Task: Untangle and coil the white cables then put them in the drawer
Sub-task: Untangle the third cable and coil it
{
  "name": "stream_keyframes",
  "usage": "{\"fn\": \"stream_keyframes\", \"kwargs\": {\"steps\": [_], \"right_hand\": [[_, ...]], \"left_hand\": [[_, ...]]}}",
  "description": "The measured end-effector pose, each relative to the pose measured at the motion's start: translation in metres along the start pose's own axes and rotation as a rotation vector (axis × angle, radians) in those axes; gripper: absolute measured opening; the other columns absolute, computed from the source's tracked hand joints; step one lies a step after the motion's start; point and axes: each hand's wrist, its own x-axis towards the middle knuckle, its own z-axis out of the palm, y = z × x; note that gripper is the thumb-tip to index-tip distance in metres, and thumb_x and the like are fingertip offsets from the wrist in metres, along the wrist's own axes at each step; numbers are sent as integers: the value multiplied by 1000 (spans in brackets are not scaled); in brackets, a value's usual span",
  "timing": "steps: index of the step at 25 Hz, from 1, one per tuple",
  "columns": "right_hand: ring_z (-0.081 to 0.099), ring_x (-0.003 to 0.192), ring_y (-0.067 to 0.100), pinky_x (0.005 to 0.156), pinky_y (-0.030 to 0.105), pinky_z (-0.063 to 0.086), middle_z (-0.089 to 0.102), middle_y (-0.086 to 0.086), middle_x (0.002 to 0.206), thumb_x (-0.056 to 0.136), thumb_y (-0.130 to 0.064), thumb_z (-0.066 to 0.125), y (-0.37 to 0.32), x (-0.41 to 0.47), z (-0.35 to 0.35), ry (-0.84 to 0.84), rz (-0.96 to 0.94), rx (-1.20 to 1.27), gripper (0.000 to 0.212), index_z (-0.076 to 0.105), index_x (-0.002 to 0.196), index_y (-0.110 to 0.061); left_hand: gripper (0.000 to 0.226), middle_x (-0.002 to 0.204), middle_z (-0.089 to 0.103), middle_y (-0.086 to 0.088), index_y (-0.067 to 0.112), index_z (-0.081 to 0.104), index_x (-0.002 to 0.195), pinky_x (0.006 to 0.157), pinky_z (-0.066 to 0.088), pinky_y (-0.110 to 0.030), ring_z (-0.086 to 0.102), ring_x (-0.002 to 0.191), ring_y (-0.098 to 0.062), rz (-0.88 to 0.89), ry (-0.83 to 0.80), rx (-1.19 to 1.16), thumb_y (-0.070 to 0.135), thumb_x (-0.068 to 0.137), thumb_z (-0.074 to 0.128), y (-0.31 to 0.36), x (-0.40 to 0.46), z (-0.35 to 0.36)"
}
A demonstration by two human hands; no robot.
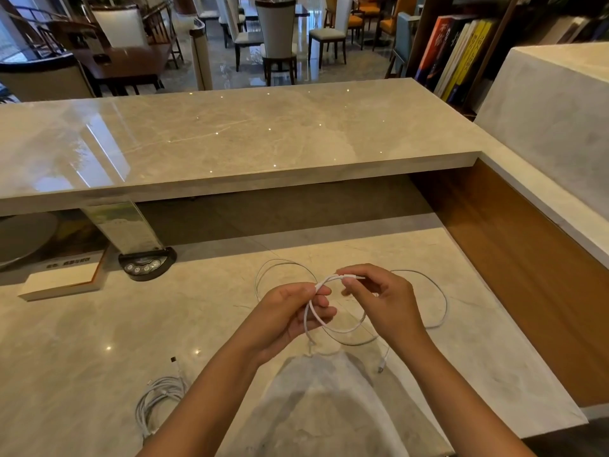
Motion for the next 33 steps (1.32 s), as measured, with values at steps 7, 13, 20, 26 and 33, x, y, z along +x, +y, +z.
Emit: {"fn": "stream_keyframes", "kwargs": {"steps": [7, 13, 20, 26, 33], "right_hand": [[61, 59, 10, 56, 18, 49, 67, -12, 68, 84, -9, 64, 5, 4, -7, 50, 21, 39, 22, 65, 76, -29], [62, 54, 14, 54, 26, 52, 68, -9, 73, 85, -11, 63, 2, 7, -14, 76, 2, 25, 19, 65, 75, -27], [62, 52, 14, 55, 29, 52, 69, -2, 73, 84, -9, 64, 4, 8, -12, 97, -22, 20, 14, 67, 80, -22], [64, 101, 5, 97, 30, 45, 71, -3, 106, 98, -42, 30, 19, -6, 12, -187, 375, 404, 32, 55, 116, -34], [58, 64, 11, 71, 24, 47, 60, -6, 65, 99, -19, 36, 21, -26, 18, -691, 328, 328, 32, 67, 96, -15]], "left_hand": [[23, 62, 61, -1, 1, 66, 93, 64, 57, -25, 63, 58, -12, -8, -96, 3, 7, 93, 43, 2, -4, -2], [28, 61, 68, -3, 7, 66, 77, 57, 51, -20, 70, 64, -18, 84, 64, 296, 12, 95, 46, 1, -3, 3], [26, 65, 67, -3, 6, 66, 84, 69, 56, -28, 68, 66, -16, 64, 43, 92, 11, 96, 43, -1, -4, 5], [22, 64, 65, -3, 5, 60, 85, 64, 58, -25, 64, 57, -10, 142, 48, -211, 8, 95, 40, 4, 3, 2], [25, 58, 58, 1, 9, 57, 86, 63, 56, -23, 57, 52, -8, 253, 154, -228, 14, 99, 36, 6, 11, -19]]}}
